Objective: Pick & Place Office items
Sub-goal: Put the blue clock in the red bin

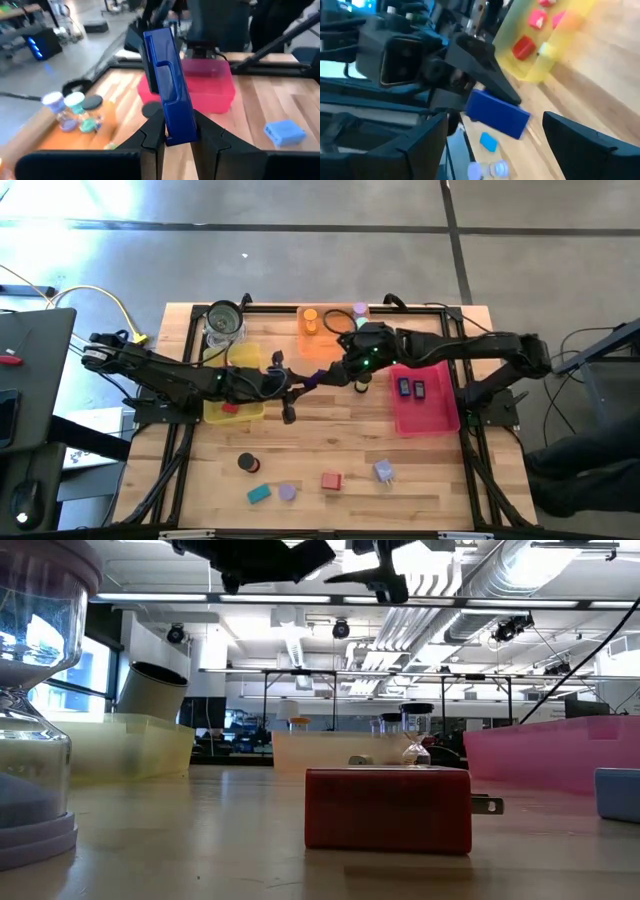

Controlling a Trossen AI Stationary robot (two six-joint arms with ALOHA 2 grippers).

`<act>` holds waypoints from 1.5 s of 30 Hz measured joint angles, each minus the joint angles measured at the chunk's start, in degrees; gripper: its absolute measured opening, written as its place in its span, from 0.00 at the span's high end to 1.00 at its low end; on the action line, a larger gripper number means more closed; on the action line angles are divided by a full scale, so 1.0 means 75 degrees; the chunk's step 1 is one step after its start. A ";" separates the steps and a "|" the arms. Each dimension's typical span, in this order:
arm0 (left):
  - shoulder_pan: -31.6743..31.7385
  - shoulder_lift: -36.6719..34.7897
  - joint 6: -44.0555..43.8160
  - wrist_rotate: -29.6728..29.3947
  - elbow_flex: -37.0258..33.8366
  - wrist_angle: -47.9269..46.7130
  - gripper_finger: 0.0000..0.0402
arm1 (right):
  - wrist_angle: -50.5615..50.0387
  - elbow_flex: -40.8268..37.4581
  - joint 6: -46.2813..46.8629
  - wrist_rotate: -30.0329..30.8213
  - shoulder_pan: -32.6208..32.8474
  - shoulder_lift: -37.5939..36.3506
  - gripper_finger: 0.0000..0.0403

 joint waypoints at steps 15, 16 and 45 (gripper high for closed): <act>0.0000 0.0144 -0.0103 0.0129 -0.0003 -0.0003 0.85 | 0.0327 0.0012 0.0121 -0.0293 0.0007 0.0164 0.24; 0.0000 0.0144 -0.0104 0.0134 -0.0003 -0.0011 0.85 | 0.0303 0.0012 0.0121 -0.0293 0.0018 0.0164 0.26; -0.0128 0.0138 -0.0286 0.0155 -0.0003 -0.0092 0.84 | 0.0058 0.0012 -0.0371 -0.0232 0.0158 0.0164 0.64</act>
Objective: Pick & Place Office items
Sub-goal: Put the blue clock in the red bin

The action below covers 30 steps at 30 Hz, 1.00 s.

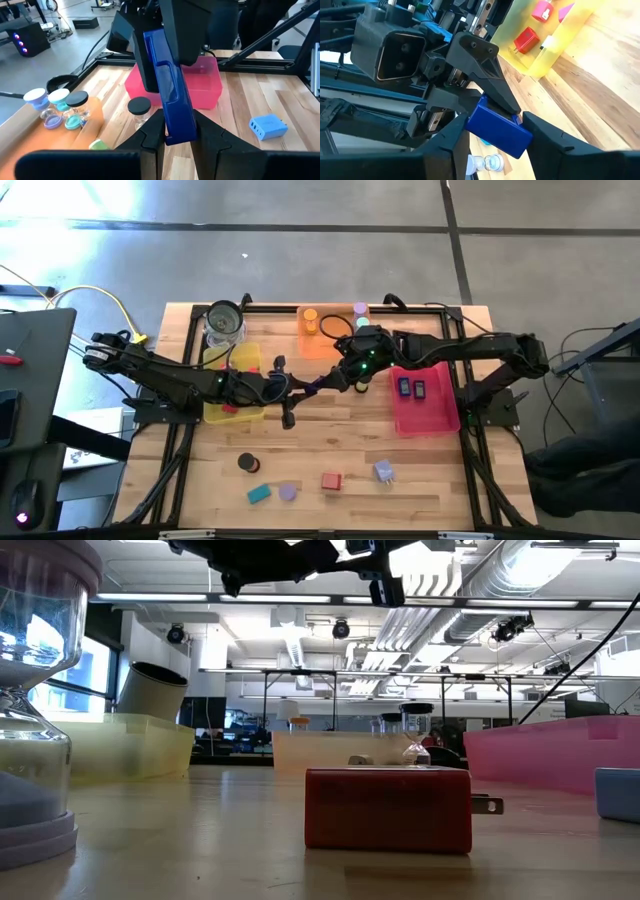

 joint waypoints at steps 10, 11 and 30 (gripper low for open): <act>0.0000 0.0000 0.0046 0.0000 0.0000 -0.0005 0.73 | -0.0038 0.0000 -0.0355 -0.0013 0.0044 -0.0003 0.75; 0.0000 0.0003 0.0067 0.0000 0.0000 -0.0014 0.71 | -0.0045 0.0000 -0.0358 -0.0003 0.0049 -0.0003 0.77; 0.0009 0.0012 0.0089 -0.0043 -0.0009 -0.0017 0.57 | -0.0079 0.0006 -0.0900 -0.0007 0.0062 -0.0015 0.89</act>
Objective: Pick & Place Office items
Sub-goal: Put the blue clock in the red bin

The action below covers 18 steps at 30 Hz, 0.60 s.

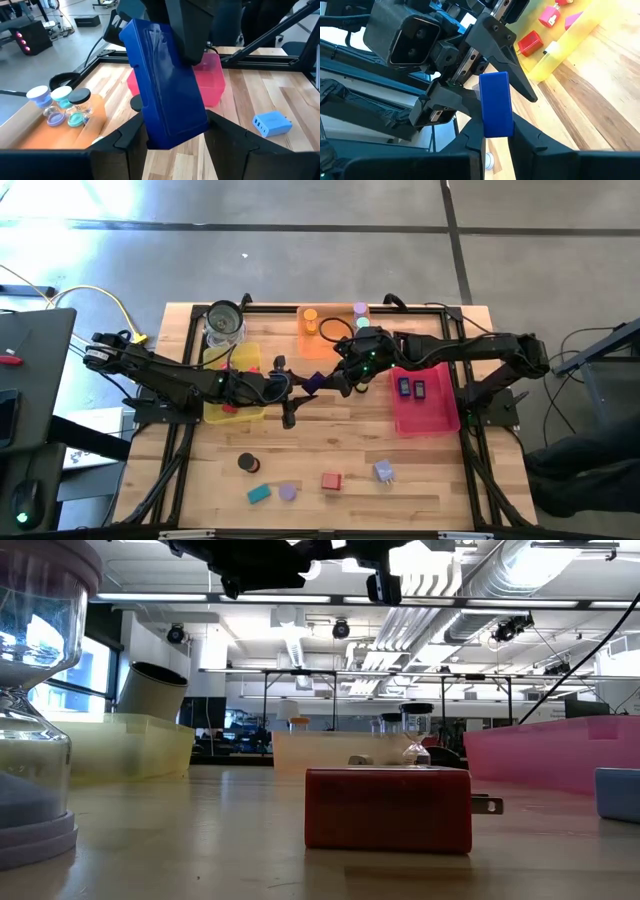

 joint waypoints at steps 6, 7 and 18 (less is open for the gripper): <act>-0.0006 0.0000 -0.0107 0.0026 0.0000 0.0003 0.57 | 0.0000 0.0000 -0.0258 0.0313 0.0195 -0.0003 0.89; -0.0006 0.0000 -0.0137 0.0023 0.0000 0.0014 0.57 | 0.0000 0.0000 -0.0271 0.0368 0.0233 -0.0003 0.89; -0.0012 0.0000 -0.0854 0.0139 -0.0003 0.0475 0.57 | 0.0005 0.0006 -0.0586 0.0566 0.0528 -0.0119 0.89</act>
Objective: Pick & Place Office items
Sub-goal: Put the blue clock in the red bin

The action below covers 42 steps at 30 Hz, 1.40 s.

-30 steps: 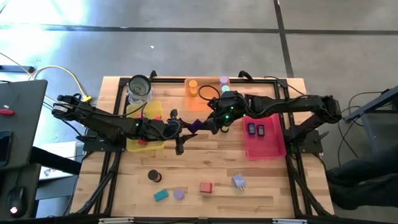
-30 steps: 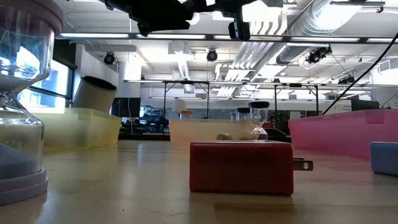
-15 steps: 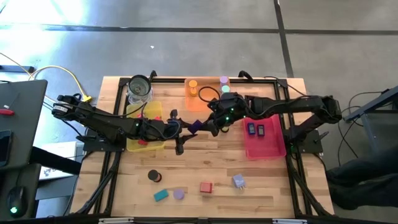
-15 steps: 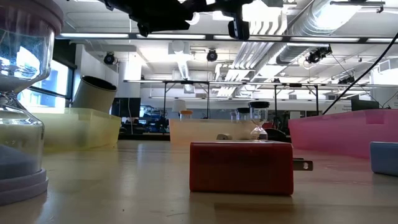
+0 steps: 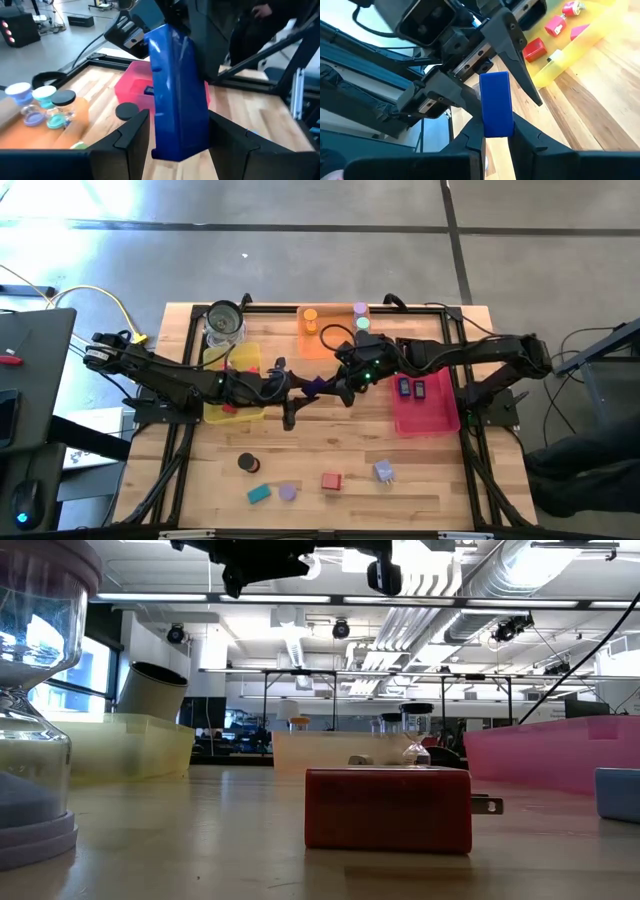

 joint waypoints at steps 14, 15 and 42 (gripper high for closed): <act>-0.0004 -0.0009 -0.0638 0.0662 0.0006 0.0212 0.57 | -0.0424 -0.0014 -0.0242 0.0593 0.0242 -0.0745 0.89; -0.0033 -0.0009 -0.0640 0.0667 0.0006 0.0196 0.57 | -0.0337 0.0000 -0.0251 0.0620 0.0265 -0.0776 0.89; -0.0005 -0.0356 -0.2020 0.0723 0.0000 -0.0594 0.57 | -0.3740 -0.0006 0.2642 0.5389 0.3042 -0.3795 0.89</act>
